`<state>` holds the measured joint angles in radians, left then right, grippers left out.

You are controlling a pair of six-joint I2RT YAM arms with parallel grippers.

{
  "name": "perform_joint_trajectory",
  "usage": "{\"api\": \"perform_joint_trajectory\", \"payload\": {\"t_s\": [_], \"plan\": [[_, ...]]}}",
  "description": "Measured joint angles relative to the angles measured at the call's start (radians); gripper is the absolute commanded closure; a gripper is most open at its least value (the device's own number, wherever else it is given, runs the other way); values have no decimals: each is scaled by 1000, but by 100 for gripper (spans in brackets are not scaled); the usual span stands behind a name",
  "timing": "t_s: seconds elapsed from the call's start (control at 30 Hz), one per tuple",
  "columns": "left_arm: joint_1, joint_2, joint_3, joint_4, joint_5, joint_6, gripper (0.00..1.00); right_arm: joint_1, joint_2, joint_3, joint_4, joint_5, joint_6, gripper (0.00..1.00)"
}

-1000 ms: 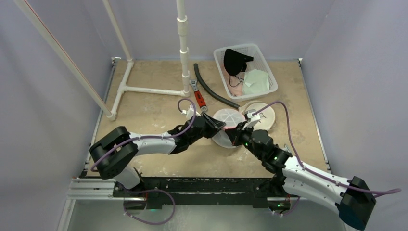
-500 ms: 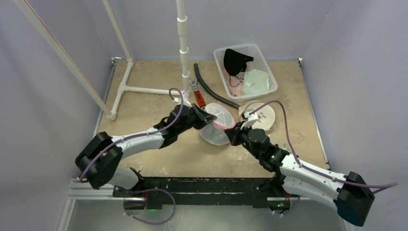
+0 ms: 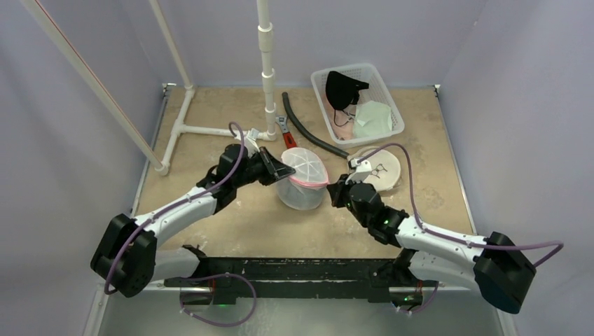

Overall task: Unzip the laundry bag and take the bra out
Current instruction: Unzip the laundry bag at the center of the board.

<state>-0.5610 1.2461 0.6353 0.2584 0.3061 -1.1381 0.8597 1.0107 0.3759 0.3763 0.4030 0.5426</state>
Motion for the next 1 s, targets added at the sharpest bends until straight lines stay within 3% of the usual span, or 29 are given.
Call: {"api": "perform_joint_trajectory", "payload": {"t_s": [0.13,0.17,0.23,0.33,0.5,0.67,0.73,0.83,0.9,1.0], "plan": [[34,-8,49,-119,47,95,99,5,-4,3,15,45,24,100],[38,-8,62,-134,54,114,89,6,-16,2,23,50,23,100],[42,-7,89,-154,63,153,54,6,-60,-8,39,50,15,100],[47,16,139,-172,69,198,37,6,-143,-37,50,51,1,100],[55,72,252,-225,34,217,30,8,-185,-53,41,50,-10,100],[21,-81,213,-301,-98,143,29,11,-192,-53,29,49,-20,100],[-55,-183,163,-303,-188,72,28,11,-196,-53,25,50,-22,100],[-269,-278,83,-262,-345,-62,27,11,-202,-58,25,49,-24,100],[-377,-256,68,-239,-404,-141,26,11,-202,-60,25,48,-25,100],[-443,-121,87,-214,-473,-232,26,11,-202,-64,24,47,-27,100]]}}
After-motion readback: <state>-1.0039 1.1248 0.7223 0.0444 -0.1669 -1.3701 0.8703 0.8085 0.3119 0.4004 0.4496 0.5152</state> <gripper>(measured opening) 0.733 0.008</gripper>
